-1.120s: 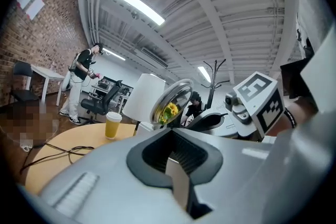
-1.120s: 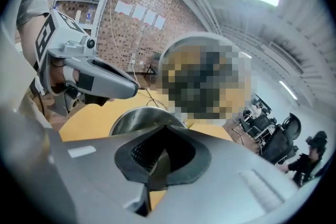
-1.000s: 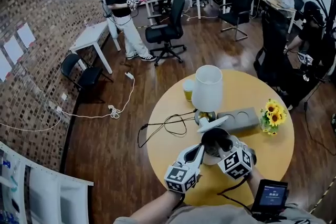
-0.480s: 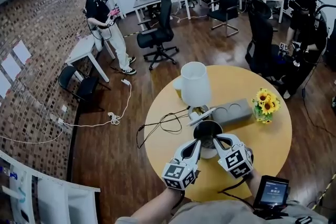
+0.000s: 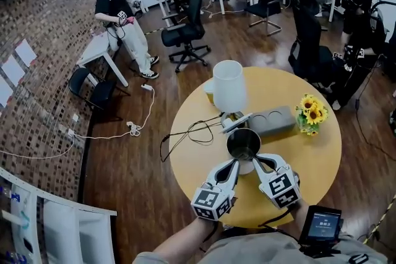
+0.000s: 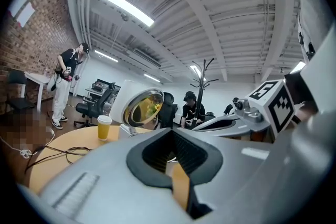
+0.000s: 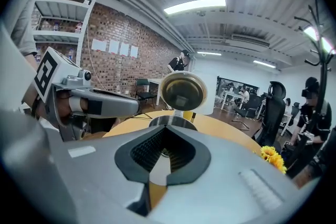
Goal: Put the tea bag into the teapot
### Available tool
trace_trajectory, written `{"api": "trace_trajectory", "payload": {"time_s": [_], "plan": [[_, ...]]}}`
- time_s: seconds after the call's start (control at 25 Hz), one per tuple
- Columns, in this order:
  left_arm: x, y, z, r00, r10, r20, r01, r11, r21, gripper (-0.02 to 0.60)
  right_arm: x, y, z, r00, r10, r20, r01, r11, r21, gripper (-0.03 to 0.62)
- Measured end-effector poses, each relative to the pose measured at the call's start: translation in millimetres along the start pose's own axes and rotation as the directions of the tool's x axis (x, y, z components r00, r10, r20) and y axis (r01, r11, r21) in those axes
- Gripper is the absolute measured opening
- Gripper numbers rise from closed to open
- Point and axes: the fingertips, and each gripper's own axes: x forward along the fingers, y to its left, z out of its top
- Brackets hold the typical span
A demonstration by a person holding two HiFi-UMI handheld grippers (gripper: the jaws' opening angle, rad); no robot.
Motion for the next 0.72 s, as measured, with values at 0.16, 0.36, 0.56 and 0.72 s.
{"api": "trace_trajectory", "payload": {"time_s": [0.16, 0.36, 0.56, 0.72], "plan": [[-8, -28, -4, 0.999, 0.045, 0.010, -0.045, 0.999, 0.013, 0.002, -25, 5, -8, 0.999, 0.044, 0.026, -0.043, 0.999, -0.021, 0.011], [-9, -83, -16, 0.991, 0.127, 0.040, -0.128, 0.992, 0.012, 0.002, -78, -3, -33, 0.993, 0.108, 0.055, -0.105, 0.993, -0.050, 0.009], [-15, -149, -38, 0.981, 0.187, 0.059, -0.188, 0.982, 0.001, 0.002, -136, -8, -66, 0.985, 0.159, 0.071, -0.154, 0.985, -0.074, 0.009], [-20, -199, -56, 0.971, 0.228, 0.065, -0.229, 0.973, 0.005, 0.002, -181, -12, -90, 0.976, 0.196, 0.092, -0.188, 0.979, -0.082, 0.009]]}}
